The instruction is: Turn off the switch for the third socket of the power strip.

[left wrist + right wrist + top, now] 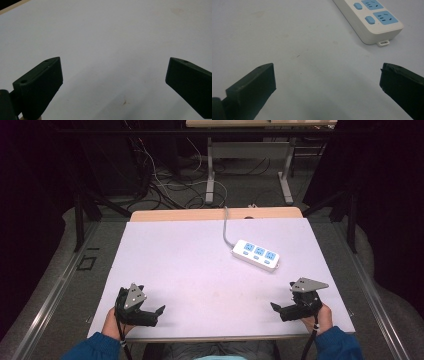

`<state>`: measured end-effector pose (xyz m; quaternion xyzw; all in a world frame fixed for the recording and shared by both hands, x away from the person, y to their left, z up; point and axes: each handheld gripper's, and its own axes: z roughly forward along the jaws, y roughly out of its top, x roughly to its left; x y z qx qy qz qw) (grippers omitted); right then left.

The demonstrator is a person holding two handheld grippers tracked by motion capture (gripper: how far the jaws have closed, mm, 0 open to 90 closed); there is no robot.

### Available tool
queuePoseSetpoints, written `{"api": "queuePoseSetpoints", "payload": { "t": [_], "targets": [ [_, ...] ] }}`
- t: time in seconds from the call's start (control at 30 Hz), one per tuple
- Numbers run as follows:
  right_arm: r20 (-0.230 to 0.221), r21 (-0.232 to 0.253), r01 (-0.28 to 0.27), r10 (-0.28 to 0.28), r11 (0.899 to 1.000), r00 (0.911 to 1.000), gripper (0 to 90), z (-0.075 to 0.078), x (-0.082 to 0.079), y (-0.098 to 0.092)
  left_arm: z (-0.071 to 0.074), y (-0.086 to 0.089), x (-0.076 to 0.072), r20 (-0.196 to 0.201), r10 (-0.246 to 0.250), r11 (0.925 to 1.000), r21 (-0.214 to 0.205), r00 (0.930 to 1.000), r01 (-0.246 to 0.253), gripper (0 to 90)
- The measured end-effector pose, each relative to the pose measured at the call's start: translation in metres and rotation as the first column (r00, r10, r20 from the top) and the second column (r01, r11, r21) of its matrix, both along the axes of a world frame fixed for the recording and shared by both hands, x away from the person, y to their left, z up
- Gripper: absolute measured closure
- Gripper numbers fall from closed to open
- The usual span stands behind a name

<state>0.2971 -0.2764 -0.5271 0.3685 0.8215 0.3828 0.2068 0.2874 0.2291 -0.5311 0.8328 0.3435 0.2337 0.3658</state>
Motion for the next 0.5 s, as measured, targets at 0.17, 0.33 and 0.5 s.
{"api": "queuePoseSetpoints", "payload": {
  "t": [0.17, 0.33, 0.5],
  "targets": [
    [0.002, 0.000, -0.001, 0.001, 1.000, 1.0000, 0.0, 0.0001, 0.0002, -0.0001, 0.0000, 0.0001, 0.0001, -0.009, -0.002, 1.0000, 0.005, 1.0000, 0.002, 1.0],
    [0.004, 0.002, -0.002, 0.002, 1.000, 1.0000, 0.0, 0.0000, 0.0003, 0.0003, 0.0001, 0.0000, 0.0003, -0.011, -0.003, 0.9999, 0.010, 0.9999, 0.003, 1.0],
    [0.018, 0.004, -0.001, 0.001, 1.000, 0.9998, 0.0, 0.0004, 0.0003, 0.0005, 0.0004, 0.0012, 0.0012, 0.003, 0.002, 1.0000, 0.008, 1.0000, -0.002, 0.9]
  ]
}}
